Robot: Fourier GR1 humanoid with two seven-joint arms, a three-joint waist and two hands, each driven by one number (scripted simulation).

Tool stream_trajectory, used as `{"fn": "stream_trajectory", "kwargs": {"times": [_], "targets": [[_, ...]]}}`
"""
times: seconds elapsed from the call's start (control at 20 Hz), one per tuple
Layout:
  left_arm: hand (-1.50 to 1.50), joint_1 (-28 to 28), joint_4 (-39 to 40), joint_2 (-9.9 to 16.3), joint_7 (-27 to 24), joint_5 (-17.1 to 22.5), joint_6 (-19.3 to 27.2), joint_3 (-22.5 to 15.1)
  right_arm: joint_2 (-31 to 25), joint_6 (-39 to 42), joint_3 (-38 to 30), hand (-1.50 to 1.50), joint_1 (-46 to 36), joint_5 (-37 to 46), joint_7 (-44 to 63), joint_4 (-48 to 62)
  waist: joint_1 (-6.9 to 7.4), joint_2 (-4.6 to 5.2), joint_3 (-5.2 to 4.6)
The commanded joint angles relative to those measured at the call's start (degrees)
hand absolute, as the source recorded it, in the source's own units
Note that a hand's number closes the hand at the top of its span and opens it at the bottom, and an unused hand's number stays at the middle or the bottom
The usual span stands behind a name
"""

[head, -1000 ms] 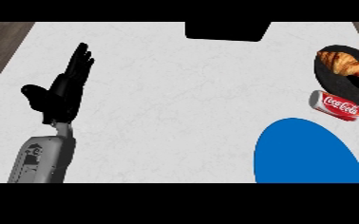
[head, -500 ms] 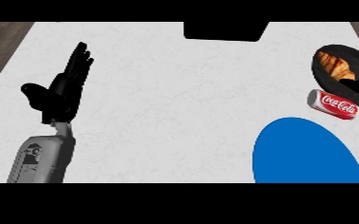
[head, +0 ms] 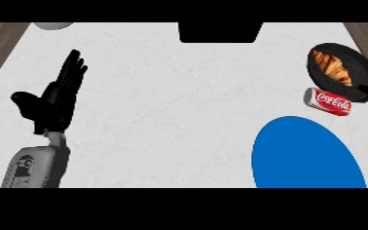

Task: Pick the croissant from the plate and place it in the pan

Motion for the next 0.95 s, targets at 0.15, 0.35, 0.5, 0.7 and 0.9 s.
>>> {"fn": "stream_trajectory", "kwargs": {"times": [0.15, 0.35, 0.5, 0.7, 0.9], "targets": [[0.00, 1.69, 1.99, 0.25, -1.39, -0.50, 0.61, 1.36, -0.30, 16.67, -0.56, -1.50, 8.70, -6.47, -3.92, -7.36, -2.62, -0.98, -0.33], [0.00, 1.04, -0.01, 1.21, 0.90, -0.66, 0.90, 1.72, 4.55, 17.51, 0.85, -1.50, 13.24, -7.82, -1.75, -17.04, -3.49, -1.43, -0.49], [0.00, 5.18, -3.05, -0.98, 0.79, -2.07, 1.90, -0.70, 5.32, 19.99, -0.07, -1.50, 17.62, -10.05, 0.85, -24.21, -3.63, -1.69, -0.52], [0.00, 3.33, 0.35, 2.17, -1.11, 1.08, -0.85, 3.47, 12.89, 21.81, 1.72, -1.50, 25.12, -11.06, 5.41, -36.41, -3.59, -1.25, -0.55], [0.00, 4.82, -2.07, 0.39, -1.46, 0.27, -0.66, 1.28, 16.96, 23.14, 2.23, -1.50, 31.44, -13.25, 15.18, -55.11, -2.38, -0.95, -0.41]]}}
